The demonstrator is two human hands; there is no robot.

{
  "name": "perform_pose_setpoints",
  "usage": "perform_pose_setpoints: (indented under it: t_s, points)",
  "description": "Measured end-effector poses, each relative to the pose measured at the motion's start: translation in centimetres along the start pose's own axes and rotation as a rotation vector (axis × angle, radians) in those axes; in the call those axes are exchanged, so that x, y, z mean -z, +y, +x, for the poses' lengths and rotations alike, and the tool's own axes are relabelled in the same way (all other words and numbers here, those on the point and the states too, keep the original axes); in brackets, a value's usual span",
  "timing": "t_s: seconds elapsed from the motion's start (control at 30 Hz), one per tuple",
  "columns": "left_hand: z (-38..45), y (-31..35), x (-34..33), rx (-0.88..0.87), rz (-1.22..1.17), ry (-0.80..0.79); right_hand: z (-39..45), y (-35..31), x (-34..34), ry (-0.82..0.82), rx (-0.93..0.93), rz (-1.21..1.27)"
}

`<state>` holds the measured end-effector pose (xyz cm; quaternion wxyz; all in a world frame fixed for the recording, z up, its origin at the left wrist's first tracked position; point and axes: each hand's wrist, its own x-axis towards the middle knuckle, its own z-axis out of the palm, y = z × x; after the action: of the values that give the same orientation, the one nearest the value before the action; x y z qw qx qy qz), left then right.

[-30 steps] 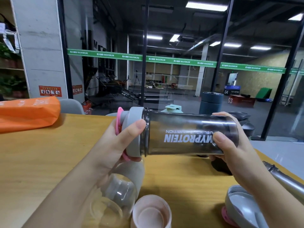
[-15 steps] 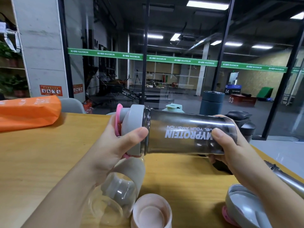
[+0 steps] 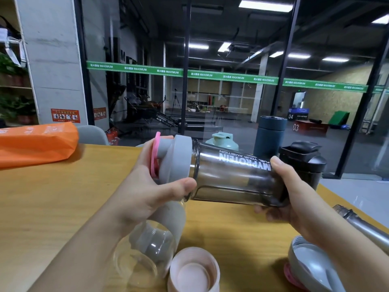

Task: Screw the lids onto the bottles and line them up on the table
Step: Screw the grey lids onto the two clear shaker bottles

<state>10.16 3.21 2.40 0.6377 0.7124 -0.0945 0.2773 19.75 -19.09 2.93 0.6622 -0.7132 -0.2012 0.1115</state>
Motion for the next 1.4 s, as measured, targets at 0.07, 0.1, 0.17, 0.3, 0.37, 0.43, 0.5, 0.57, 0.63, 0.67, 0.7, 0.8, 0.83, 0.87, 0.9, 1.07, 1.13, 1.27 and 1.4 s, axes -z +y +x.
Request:
perform_pose_setpoints:
  t_s: [0.07, 0.1, 0.17, 0.3, 0.37, 0.43, 0.5, 0.57, 0.63, 0.67, 0.7, 0.8, 0.83, 0.87, 0.9, 1.07, 1.13, 1.27, 1.4]
  points:
    - [0.1, -0.3, 0.3, 0.024, -0.017, 0.007, 0.3, -0.2, -0.4, -0.004, 0.009, 0.028]
    - [0.2, -0.5, 0.4, 0.041, -0.032, 0.012, 0.1, -0.2, -0.5, -0.011, 0.032, 0.038]
    - [0.4, -0.9, 0.7, 0.082, -0.061, 0.018, 0.4, 0.1, 0.1, 0.032, 0.144, -0.022]
    - [0.6, -1.3, 0.9, 0.153, -0.121, 0.013, 0.1, 0.3, 1.3, -0.07, 0.239, -0.179]
    - [0.6, -1.2, 1.0, 0.17, -0.168, 0.018, 0.0, 0.2, 1.8, -0.12, 0.311, -0.144]
    - [0.7, -1.2, 1.1, 0.203, -0.202, 0.037, 0.0, 0.1, 2.0, -0.161, 0.347, -0.074]
    - [0.7, -1.2, 1.2, 0.218, -0.217, 0.044, 0.2, 0.1, 2.3, -0.153, 0.37, -0.053]
    - [0.6, -1.2, 1.1, 0.218, -0.22, 0.041, 0.3, 0.2, 2.4, -0.13, 0.368, -0.085]
    - [0.6, -1.2, 1.0, 0.213, -0.217, 0.044, 0.5, 0.2, 2.3, -0.121, 0.363, -0.08]
    - [0.6, -1.3, 0.9, 0.215, -0.213, 0.047, 0.6, 0.3, 2.4, -0.124, 0.356, -0.065]
    - [0.6, -1.3, 1.0, 0.216, -0.209, 0.048, 0.7, 0.4, 2.4, -0.123, 0.348, -0.048]
    - [0.6, -1.3, 1.0, 0.218, -0.196, 0.042, 0.8, 0.2, 2.2, -0.097, 0.311, -0.033]
    - [0.6, -1.3, 1.0, 0.218, -0.19, 0.041, 0.8, 0.1, 2.1, -0.095, 0.299, -0.034]
    - [0.5, -1.2, 1.0, 0.217, -0.184, 0.042, 0.8, 0.1, 2.0, -0.096, 0.292, -0.039]
    - [0.5, -1.3, 1.0, 0.211, -0.183, 0.037, 0.8, 0.1, 2.0, -0.087, 0.278, -0.041]
    - [0.5, -1.4, 1.2, 0.179, -0.167, 0.0, 1.4, 0.4, 1.8, -0.005, 0.075, -0.001]
    - [0.4, -1.5, 1.1, 0.172, -0.162, -0.024, 1.3, 0.4, 1.8, 0.006, 0.031, -0.011]
    - [0.5, -1.5, 1.2, 0.16, -0.173, -0.015, 1.2, 0.4, 1.6, -0.018, -0.006, -0.026]
    - [0.6, -1.6, 1.3, 0.172, -0.16, 0.008, 1.2, 0.2, 1.2, -0.066, 0.053, -0.026]
